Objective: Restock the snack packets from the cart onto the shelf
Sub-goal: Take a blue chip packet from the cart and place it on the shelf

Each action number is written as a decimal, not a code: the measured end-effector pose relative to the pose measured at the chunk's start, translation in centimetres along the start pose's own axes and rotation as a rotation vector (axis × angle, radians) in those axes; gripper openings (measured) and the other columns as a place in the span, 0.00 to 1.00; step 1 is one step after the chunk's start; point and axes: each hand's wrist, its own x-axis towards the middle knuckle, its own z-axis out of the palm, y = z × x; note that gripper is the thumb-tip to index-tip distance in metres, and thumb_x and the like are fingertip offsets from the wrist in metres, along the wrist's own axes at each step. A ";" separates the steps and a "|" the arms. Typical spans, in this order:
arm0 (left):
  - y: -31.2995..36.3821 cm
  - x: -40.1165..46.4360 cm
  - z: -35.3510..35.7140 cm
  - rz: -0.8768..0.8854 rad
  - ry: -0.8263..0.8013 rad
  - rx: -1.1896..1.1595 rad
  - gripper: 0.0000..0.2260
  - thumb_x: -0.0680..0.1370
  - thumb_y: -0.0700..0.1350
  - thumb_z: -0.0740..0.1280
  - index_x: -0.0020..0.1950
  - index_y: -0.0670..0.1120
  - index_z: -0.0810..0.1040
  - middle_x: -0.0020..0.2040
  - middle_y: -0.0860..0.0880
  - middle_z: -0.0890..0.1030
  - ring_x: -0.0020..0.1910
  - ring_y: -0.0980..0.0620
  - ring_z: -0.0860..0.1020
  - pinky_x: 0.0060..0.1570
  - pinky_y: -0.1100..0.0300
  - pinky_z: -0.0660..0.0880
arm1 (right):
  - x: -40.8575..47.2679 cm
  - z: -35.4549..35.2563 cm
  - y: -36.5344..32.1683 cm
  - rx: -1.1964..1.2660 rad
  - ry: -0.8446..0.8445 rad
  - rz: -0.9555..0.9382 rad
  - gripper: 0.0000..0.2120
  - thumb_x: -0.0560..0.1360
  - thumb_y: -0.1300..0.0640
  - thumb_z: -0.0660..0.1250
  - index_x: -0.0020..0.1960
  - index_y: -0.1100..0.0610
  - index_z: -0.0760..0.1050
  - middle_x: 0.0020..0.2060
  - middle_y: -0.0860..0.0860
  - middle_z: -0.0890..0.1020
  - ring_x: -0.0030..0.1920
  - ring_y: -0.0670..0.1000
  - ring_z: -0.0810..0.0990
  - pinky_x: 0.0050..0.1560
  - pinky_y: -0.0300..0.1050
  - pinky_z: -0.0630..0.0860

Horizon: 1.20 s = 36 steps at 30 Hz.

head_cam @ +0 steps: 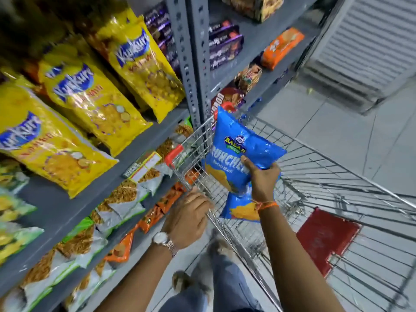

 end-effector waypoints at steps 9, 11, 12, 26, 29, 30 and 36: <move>3.4 -3.4 -19.7 -0.147 0.684 0.346 0.14 0.79 0.44 0.65 0.63 0.44 0.82 0.64 0.47 0.82 0.68 0.43 0.76 0.74 0.41 0.67 | -7.5 3.6 -19.4 0.112 -0.284 -0.248 0.12 0.64 0.62 0.80 0.46 0.55 0.86 0.43 0.48 0.89 0.41 0.46 0.87 0.41 0.43 0.83; 4.4 -5.3 -24.7 -0.201 0.867 0.469 0.16 0.78 0.45 0.66 0.64 0.43 0.81 0.65 0.45 0.82 0.67 0.40 0.76 0.74 0.42 0.66 | -9.7 5.0 -23.8 0.151 -0.393 -0.255 0.16 0.61 0.58 0.80 0.48 0.56 0.85 0.44 0.49 0.89 0.42 0.48 0.87 0.42 0.45 0.84; 4.7 -6.3 -27.0 -0.237 0.934 0.525 0.17 0.77 0.46 0.66 0.64 0.43 0.81 0.66 0.44 0.81 0.66 0.38 0.76 0.73 0.42 0.66 | -10.9 6.0 -25.9 0.169 -0.450 -0.259 0.19 0.59 0.57 0.79 0.49 0.57 0.84 0.45 0.50 0.89 0.42 0.49 0.87 0.43 0.46 0.84; 1.1 -19.5 -38.8 -0.746 1.028 0.699 0.25 0.80 0.54 0.55 0.67 0.39 0.78 0.67 0.38 0.80 0.68 0.32 0.76 0.68 0.34 0.69 | -24.3 24.3 -41.9 0.221 -1.132 -0.419 0.21 0.62 0.59 0.78 0.54 0.62 0.83 0.46 0.56 0.89 0.42 0.55 0.88 0.44 0.52 0.84; 0.9 -20.0 -38.9 -0.747 0.983 0.723 0.24 0.80 0.52 0.55 0.67 0.43 0.80 0.65 0.43 0.82 0.63 0.37 0.80 0.60 0.41 0.71 | -25.4 29.1 -42.9 0.172 -1.192 -0.409 0.17 0.67 0.61 0.77 0.54 0.65 0.82 0.45 0.56 0.88 0.42 0.55 0.88 0.44 0.53 0.85; 0.9 -20.0 -38.8 -0.745 0.976 0.737 0.23 0.79 0.52 0.55 0.68 0.44 0.80 0.65 0.44 0.82 0.62 0.38 0.81 0.58 0.43 0.71 | -25.7 30.6 -42.9 0.144 -1.206 -0.401 0.16 0.69 0.62 0.76 0.54 0.66 0.82 0.45 0.56 0.88 0.42 0.55 0.88 0.45 0.53 0.85; 0.5 -20.5 -38.5 -0.744 0.962 0.729 0.23 0.79 0.50 0.56 0.70 0.46 0.78 0.68 0.47 0.81 0.63 0.42 0.80 0.58 0.46 0.71 | -25.2 37.5 -40.7 -0.010 -1.227 -0.366 0.07 0.71 0.59 0.77 0.47 0.59 0.84 0.44 0.56 0.88 0.44 0.56 0.87 0.48 0.58 0.85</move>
